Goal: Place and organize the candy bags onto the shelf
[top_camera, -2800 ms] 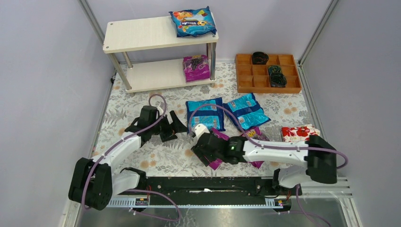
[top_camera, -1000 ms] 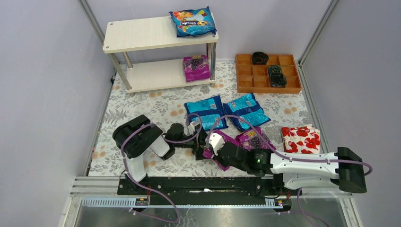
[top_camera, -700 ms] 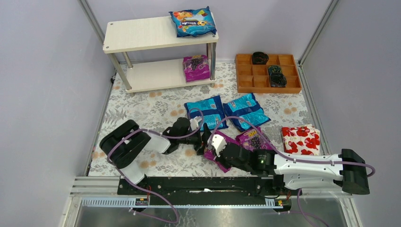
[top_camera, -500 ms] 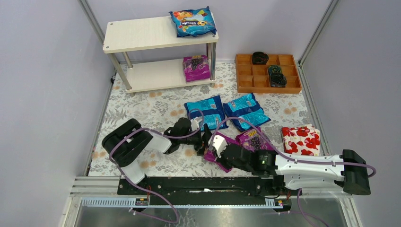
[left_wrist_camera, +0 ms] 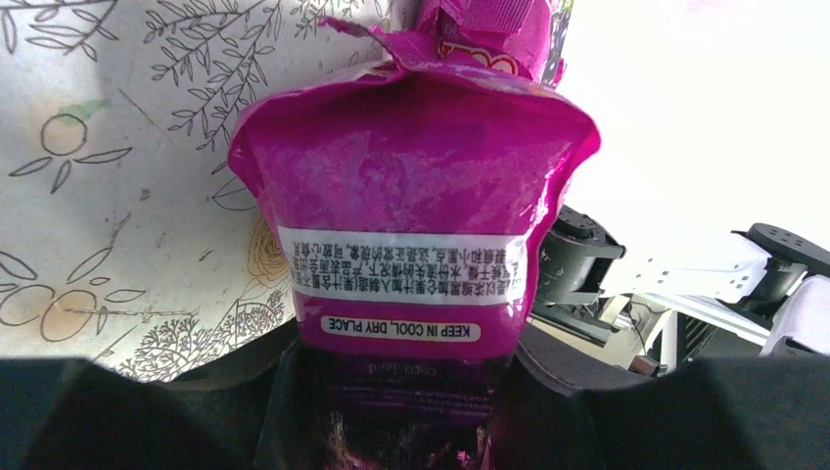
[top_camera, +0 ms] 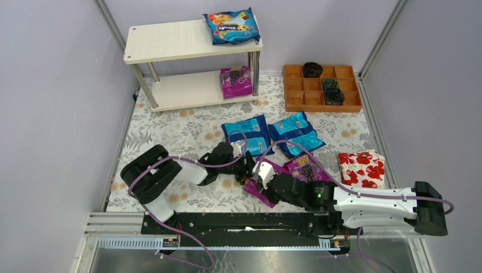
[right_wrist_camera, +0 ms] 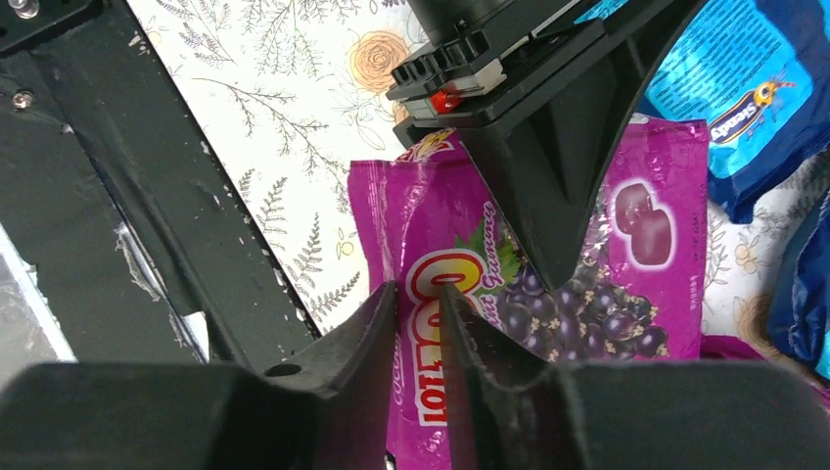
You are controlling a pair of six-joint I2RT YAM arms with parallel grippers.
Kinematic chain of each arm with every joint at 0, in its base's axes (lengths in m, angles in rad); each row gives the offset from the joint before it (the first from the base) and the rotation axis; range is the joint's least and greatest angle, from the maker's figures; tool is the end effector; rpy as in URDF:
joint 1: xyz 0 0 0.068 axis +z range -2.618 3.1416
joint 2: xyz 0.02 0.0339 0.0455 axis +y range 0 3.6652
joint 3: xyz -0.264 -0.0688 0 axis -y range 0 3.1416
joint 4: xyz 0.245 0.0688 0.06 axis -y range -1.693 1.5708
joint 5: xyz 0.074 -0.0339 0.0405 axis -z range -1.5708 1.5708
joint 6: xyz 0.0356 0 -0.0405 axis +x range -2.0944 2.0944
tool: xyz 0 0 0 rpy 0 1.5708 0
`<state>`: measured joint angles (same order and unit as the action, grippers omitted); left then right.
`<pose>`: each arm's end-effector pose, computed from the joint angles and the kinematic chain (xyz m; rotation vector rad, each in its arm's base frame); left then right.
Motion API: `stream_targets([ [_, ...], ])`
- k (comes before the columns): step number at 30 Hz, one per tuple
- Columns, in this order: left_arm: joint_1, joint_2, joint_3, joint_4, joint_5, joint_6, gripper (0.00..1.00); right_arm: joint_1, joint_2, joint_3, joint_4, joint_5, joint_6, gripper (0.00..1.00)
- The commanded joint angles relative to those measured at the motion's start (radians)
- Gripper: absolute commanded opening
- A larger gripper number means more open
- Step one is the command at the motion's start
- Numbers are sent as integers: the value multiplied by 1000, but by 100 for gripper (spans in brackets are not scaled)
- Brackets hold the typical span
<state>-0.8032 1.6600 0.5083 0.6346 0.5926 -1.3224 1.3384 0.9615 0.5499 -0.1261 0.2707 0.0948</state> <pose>0.1857 -0.2211 0.1259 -0.2191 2.6064 -1.6913 0.0577 0.2026 0.2315 -1.1089 1.8308 0.5770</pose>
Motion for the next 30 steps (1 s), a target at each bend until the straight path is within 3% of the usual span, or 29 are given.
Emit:
stream_targets([
  [1,1,-63,24,52,-24,20,51,4,-28,12,34,46,21,41],
  [4,1,-95,20,17,-34,43,43,4,-49,48,-11,81,40,70],
  [6,2,-118,25,-13,-40,71,43,3,-74,72,-42,110,56,81],
  [7,3,-129,28,-24,-40,85,43,3,-89,86,-54,129,65,95],
  [8,6,-145,30,-35,-41,95,43,4,-103,99,-67,146,73,99],
  [13,53,-234,16,-67,-33,137,44,4,-171,179,-149,233,106,100],
  [18,180,-352,-7,-94,41,173,46,3,-254,193,-179,320,114,100],
  [24,377,-496,13,-204,129,249,46,4,-315,149,-180,391,119,100],
  [30,657,-524,-36,-45,159,125,46,4,-334,118,-173,389,133,100],
])
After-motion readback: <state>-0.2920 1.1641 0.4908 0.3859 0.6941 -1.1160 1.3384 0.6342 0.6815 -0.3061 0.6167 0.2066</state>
